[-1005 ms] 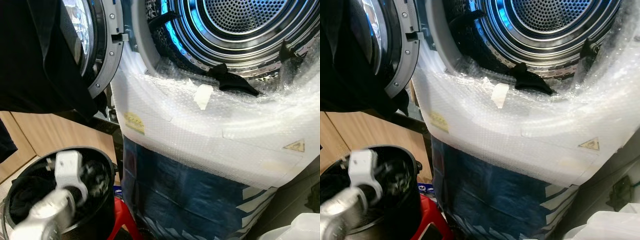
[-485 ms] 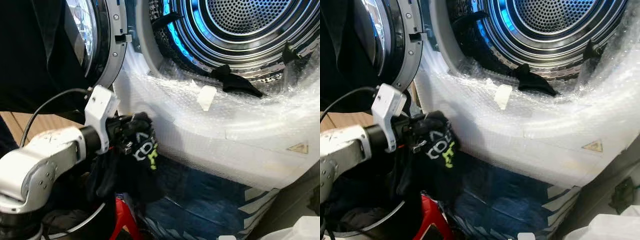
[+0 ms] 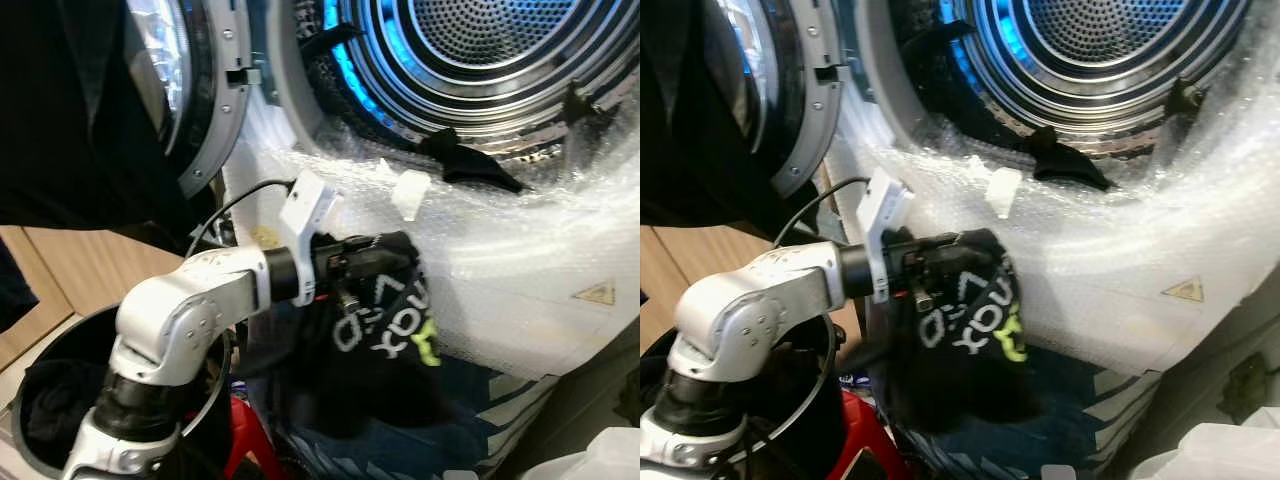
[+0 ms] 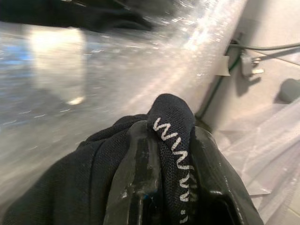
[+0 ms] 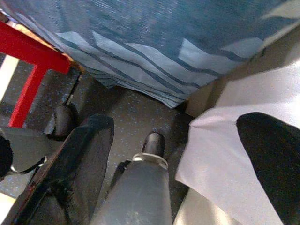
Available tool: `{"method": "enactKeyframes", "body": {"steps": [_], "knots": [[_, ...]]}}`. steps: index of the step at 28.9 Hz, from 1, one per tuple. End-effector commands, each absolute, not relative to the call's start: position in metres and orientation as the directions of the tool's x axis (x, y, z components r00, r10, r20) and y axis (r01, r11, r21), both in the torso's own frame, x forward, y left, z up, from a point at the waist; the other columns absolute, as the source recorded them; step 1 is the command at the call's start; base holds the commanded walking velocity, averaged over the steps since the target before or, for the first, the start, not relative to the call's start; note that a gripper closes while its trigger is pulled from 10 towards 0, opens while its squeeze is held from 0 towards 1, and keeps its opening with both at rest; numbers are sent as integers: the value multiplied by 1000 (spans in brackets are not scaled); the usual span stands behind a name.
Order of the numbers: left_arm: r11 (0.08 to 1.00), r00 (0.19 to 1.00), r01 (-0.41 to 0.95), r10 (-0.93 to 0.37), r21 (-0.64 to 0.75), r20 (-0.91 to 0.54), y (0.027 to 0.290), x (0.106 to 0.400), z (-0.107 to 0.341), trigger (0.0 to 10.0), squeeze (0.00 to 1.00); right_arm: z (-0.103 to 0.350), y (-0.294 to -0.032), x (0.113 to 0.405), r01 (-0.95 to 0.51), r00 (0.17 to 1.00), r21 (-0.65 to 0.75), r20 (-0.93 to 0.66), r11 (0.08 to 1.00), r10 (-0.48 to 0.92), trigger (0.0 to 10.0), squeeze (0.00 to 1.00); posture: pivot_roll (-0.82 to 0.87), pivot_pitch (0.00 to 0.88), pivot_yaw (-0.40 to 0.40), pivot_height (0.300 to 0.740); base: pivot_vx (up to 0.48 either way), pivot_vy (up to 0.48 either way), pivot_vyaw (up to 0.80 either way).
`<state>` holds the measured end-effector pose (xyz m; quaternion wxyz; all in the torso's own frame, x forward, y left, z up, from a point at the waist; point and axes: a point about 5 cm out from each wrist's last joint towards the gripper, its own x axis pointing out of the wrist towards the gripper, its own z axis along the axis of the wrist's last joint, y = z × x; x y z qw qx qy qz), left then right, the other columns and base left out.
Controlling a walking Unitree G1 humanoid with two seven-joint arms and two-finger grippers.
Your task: Clothes washing
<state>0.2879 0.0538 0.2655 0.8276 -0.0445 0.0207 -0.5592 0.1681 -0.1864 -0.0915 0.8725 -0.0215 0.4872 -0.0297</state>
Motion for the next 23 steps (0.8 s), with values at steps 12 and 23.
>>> {"method": "enactKeyframes", "body": {"steps": [12, 23], "knots": [[480, 447, 862, -871, -161, -204, 67, 299, 183, 0, 0, -87, -188, 174, 21, 579, -55, -813, 998, -57, 10000, 0, -9, 24, 23, 740, 0, 0, 0], [508, 450, 843, -845, -175, -288, 66, 289, 146, 0, 0, -71, -189, 192, -240, 674, 57, -708, 969, 209, 10000, 1000, -13, 41, 4, 740, 0, 0, 0]]}}
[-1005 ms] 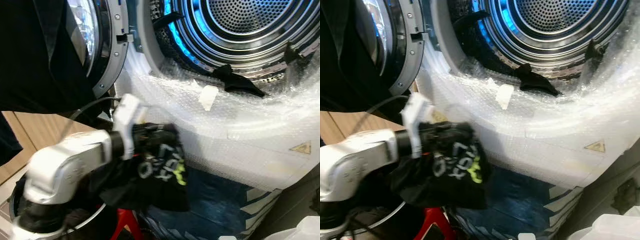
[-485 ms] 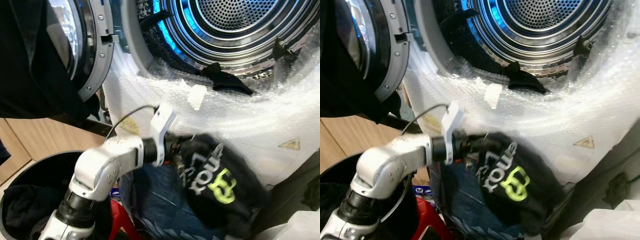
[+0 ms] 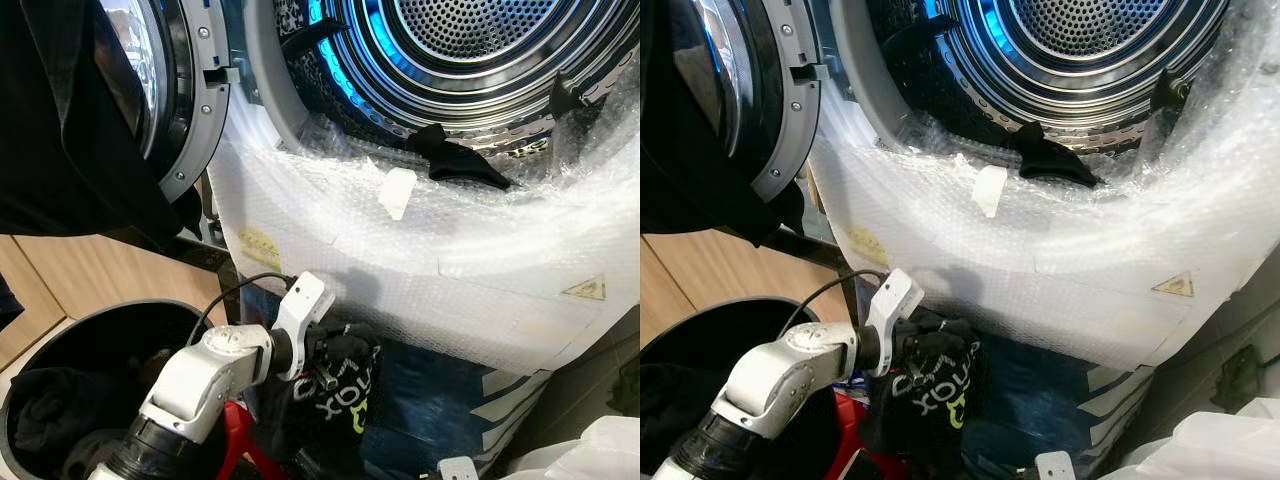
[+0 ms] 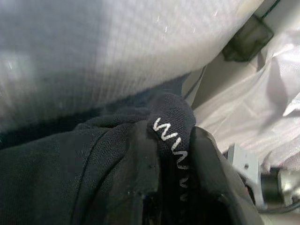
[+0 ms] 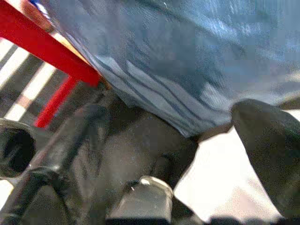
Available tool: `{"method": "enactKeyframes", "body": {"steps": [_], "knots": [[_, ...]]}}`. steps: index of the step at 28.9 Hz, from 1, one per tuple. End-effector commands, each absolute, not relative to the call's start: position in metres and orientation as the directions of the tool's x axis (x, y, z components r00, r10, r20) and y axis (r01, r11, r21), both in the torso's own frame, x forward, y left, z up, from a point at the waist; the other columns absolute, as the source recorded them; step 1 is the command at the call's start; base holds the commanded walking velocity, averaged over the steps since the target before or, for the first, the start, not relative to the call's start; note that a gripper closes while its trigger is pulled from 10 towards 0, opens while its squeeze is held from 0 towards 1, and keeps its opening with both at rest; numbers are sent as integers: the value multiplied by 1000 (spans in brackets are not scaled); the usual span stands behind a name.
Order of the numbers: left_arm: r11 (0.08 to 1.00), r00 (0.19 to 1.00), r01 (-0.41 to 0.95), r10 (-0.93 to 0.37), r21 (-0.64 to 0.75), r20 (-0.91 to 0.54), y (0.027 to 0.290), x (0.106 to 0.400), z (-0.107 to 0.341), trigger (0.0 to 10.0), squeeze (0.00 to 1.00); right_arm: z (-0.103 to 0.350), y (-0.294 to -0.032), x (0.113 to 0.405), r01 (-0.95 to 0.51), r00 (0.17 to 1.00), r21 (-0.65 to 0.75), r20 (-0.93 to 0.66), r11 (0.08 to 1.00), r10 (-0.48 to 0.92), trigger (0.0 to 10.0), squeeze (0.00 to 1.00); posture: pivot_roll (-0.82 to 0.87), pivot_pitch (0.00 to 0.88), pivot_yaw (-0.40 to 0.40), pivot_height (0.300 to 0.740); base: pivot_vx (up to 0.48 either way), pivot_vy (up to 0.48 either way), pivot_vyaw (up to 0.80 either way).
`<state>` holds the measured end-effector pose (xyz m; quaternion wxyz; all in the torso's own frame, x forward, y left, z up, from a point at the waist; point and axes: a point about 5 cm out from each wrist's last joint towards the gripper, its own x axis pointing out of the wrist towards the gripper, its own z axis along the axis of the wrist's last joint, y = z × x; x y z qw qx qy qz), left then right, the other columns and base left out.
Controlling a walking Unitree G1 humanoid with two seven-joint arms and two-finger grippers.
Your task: Clothes washing
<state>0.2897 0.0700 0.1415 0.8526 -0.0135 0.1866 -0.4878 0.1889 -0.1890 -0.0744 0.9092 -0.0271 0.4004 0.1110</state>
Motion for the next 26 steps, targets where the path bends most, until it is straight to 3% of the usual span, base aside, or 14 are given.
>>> {"method": "enactKeyframes", "body": {"steps": [1, 7, 16, 19, 26], "knots": [[507, 447, 841, -847, -188, -287, 66, 286, 144, 0, 0, -65, -191, 196, -255, 702, 105, -663, 961, 259, 10000, 1000, -14, 42, 5, 740, 0, 0, 0], [505, 427, 838, -842, -205, -330, 66, 276, 127, 0, 0, -43, -201, 205, -403, 728, 243, -498, 882, 470, 10000, 1000, -21, 46, 8, 740, 0, 0, 0], [475, 385, 855, -851, -208, -358, 66, 268, 118, 0, 0, -20, -218, 190, -599, 618, 303, -414, 741, 668, 10000, 1000, -35, 52, 19, 740, 0, 0, 0], [468, 379, 859, -853, -205, -360, 65, 268, 118, 0, 0, -13, -217, 192, -614, 618, 317, -376, 723, 690, 10000, 1000, -37, 51, 21, 740, 0, 0, 0], [431, 337, 879, -864, -205, -375, 56, 263, 113, 0, 0, 18, -184, 205, -727, 564, 328, -216, 603, 797, 10000, 1000, -42, 51, 25, 740, 0, 0, 0]]}}
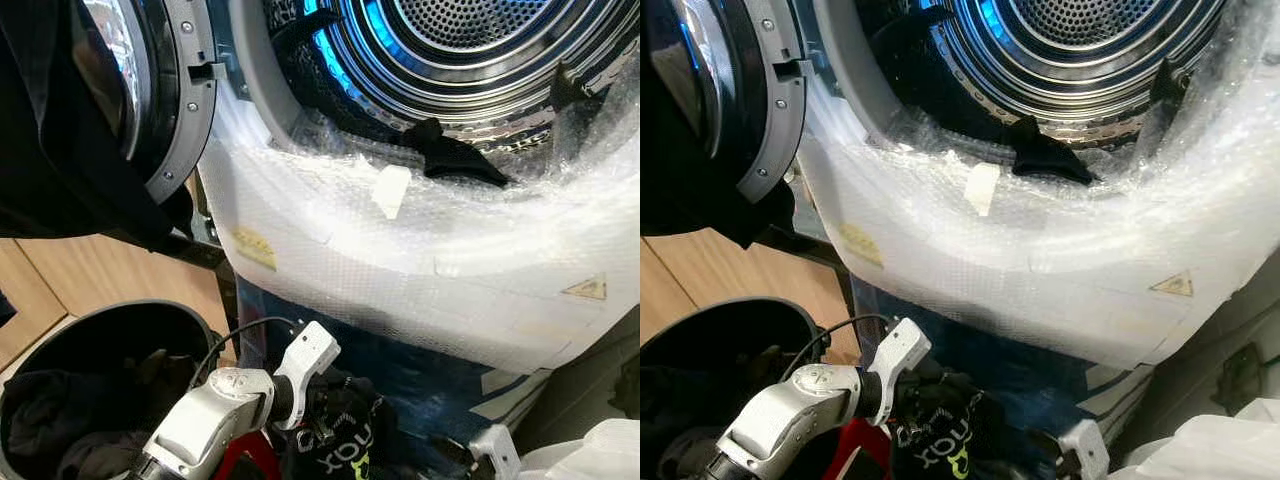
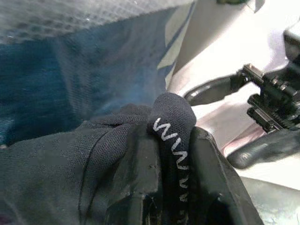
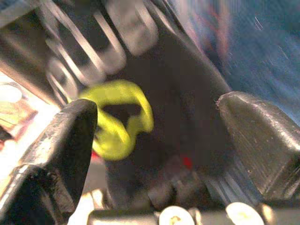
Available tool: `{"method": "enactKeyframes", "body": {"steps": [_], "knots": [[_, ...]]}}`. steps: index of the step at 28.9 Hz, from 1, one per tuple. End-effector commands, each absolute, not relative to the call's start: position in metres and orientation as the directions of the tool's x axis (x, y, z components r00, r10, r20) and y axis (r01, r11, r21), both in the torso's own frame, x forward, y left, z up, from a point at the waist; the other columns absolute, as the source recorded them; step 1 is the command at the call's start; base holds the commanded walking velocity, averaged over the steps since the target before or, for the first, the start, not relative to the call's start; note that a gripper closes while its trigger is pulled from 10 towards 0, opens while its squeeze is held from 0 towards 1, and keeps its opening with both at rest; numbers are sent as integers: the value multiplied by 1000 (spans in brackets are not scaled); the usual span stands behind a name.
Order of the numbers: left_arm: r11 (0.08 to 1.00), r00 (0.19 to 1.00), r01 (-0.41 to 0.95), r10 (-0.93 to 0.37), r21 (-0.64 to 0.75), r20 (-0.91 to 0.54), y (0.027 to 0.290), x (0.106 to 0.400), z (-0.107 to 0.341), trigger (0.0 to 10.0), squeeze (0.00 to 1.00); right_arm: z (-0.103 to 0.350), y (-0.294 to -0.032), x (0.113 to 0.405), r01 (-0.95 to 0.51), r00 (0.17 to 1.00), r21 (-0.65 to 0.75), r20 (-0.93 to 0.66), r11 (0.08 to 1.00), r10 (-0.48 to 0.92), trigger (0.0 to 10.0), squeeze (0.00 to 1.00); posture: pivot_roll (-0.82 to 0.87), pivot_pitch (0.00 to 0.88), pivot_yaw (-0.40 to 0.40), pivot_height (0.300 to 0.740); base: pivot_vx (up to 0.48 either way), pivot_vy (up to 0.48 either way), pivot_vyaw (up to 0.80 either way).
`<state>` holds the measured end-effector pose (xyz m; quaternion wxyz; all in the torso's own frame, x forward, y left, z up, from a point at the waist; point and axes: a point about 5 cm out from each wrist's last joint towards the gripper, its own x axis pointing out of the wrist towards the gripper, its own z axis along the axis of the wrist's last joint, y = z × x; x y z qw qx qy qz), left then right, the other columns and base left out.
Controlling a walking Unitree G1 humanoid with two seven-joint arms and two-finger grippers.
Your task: Clothes washing
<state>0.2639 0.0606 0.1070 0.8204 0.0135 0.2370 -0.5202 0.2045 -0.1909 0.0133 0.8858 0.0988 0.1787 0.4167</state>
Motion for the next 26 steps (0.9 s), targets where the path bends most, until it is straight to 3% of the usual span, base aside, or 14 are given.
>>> {"method": "enactKeyframes", "body": {"steps": [1, 11, 14, 18, 23, 26], "knots": [[429, 334, 880, -864, -205, -376, 55, 263, 113, 0, 0, 19, -181, 205, -739, 551, 323, -213, 591, 807, 10000, 1000, -41, 55, 25, 740, 0, 0, 0], [426, 344, 883, -874, -200, -345, 47, 264, 118, 0, 0, 36, -150, 206, -824, 430, 314, -194, 471, 882, 10000, 1000, -31, 49, 24, 740, 0, 0, 0], [424, 345, 883, -878, -203, -333, 46, 265, 121, 0, 0, 33, -147, 206, -832, 419, 294, -225, 472, 880, 10000, 1000, -38, 48, 26, 740, 0, 0, 0], [442, 368, 874, -874, -205, -316, 48, 269, 125, 0, 0, 32, -140, 209, -822, 441, 285, -232, 494, 867, 10000, 1000, -36, 46, 23, 740, 0, 0, 0], [452, 385, 865, -876, -216, -291, 49, 271, 131, 0, 0, 26, -123, 224, -764, 549, 249, -236, 596, 802, 10000, 1000, -27, 33, 25, 740, 0, 0, 0], [450, 383, 866, -877, -217, -289, 49, 270, 131, 0, 0, 24, -120, 228, -747, 572, 233, -251, 622, 781, 10000, 1000, -23, 28, 27, 740, 0, 0, 0]]}}
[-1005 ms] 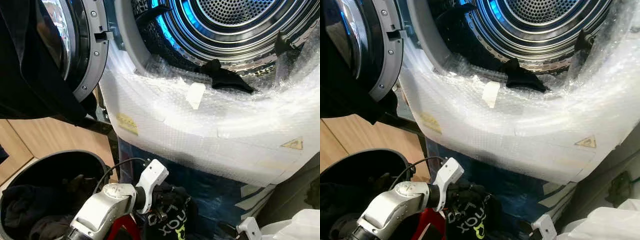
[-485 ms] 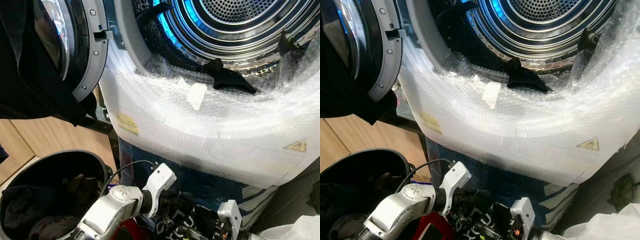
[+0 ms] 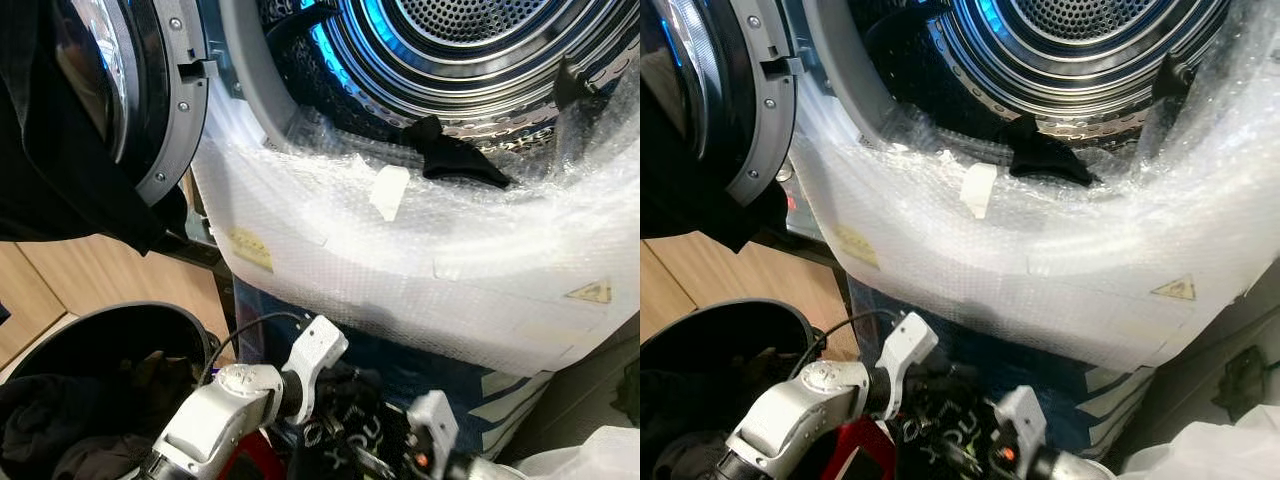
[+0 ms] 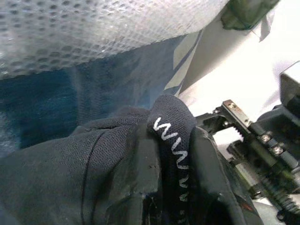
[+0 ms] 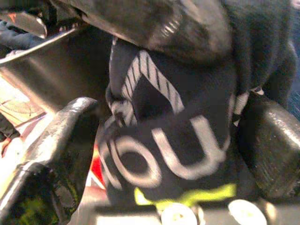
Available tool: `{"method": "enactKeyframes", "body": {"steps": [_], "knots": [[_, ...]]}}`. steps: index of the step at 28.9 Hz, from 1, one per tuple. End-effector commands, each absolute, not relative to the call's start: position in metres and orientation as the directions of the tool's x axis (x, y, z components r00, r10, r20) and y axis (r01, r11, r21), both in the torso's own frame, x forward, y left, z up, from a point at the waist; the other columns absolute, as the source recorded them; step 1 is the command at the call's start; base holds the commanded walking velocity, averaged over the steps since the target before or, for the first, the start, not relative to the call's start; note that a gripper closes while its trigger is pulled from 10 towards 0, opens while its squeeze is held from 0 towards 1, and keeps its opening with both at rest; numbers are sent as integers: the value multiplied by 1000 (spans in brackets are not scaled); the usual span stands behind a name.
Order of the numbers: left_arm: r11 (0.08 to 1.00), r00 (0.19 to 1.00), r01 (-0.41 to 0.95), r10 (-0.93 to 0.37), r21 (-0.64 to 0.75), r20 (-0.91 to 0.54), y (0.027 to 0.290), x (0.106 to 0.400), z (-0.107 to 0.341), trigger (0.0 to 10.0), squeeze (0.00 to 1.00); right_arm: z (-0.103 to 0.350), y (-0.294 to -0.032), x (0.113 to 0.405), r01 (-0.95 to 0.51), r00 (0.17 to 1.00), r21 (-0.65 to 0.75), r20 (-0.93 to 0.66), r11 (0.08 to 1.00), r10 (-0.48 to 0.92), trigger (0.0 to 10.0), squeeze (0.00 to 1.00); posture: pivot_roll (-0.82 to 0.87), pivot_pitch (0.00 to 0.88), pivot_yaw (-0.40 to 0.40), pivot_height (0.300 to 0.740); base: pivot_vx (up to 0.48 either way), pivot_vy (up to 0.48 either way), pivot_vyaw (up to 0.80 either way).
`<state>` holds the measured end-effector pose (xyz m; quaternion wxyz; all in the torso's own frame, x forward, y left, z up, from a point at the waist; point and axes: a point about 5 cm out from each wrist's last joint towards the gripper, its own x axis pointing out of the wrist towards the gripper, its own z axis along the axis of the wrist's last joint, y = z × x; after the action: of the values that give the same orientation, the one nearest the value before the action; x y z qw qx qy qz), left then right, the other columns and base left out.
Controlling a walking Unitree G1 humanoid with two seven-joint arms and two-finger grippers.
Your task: Clothes washing
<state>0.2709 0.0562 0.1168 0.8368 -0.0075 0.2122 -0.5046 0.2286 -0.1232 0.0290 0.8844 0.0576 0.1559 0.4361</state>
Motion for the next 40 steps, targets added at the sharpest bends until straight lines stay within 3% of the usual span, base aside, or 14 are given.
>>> {"method": "enactKeyframes", "body": {"steps": [1, 2, 3, 4, 5, 12, 16, 25, 26, 27, 40], "knots": [[449, 383, 866, -878, -218, -287, 48, 269, 131, 0, 0, 21, -118, 231, -731, 591, 216, -274, 647, 759, 10000, 1000, -22, 22, 28, 740, 0, 0, 0], [449, 384, 867, -878, -217, -284, 48, 270, 132, 0, 0, 17, -116, 233, -721, 598, 210, -293, 661, 746, 10000, 490, -20, 16, 30, 740, 0, 0, 0], [449, 384, 867, -878, -217, -284, 48, 270, 132, 0, 0, 17, -116, 233, -721, 598, 210, -293, 661, 746, 10000, 490, -20, 16, 30, 740, 0, 0, 0], [450, 386, 866, -879, -217, -280, 48, 270, 133, 0, 0, 15, -112, 233, -723, 589, 223, -295, 653, 753, 10000, 145, -21, 11, 31, 740, 0, 0, 0], [449, 386, 866, -880, -219, -277, 47, 270, 134, 0, 0, 14, -109, 231, -729, 577, 236, -293, 643, 762, 10000, 0, -19, 5, 31, 740, 0, 0, 0], [445, 386, 869, -883, -217, -267, 46, 270, 137, 0, 0, 13, -99, 230, -737, 556, 272, -279, 619, 783, 10000, 0, -16, 0, 30, 740, 0, 0, 0], [446, 394, 869, -885, -214, -247, 42, 275, 141, 0, 0, -3, -93, 243, -637, 642, 229, -371, 736, 671, 10000, 0, -12, 0, 27, 740, 0, 0, 0], [444, 396, 870, -888, -213, -234, 39, 275, 145, 0, 0, -4, -86, 257, -549, 706, 250, -371, 797, 603, 10000, 0, -2, 0, 32, 740, 0, 0, 0], [442, 395, 872, -889, -209, -232, 39, 275, 147, 0, 0, -3, -87, 260, -530, 724, 247, -367, 812, 584, 2941, 0, -5, 0, 36, 740, 0, 0, 0], [441, 395, 873, -889, -207, -230, 39, 275, 148, 0, 0, -2, -88, 262, -519, 738, 243, -358, 820, 573, 0, 0, -6, 0, 35, 740, 0, 0, 0], [448, 402, 870, -886, -207, -229, 38, 275, 148, 0, 0, -3, -96, 266, -487, 774, 242, -326, 839, 543, 0, 0, -4, 13, 33, 740, 0, 0, 0]]}}
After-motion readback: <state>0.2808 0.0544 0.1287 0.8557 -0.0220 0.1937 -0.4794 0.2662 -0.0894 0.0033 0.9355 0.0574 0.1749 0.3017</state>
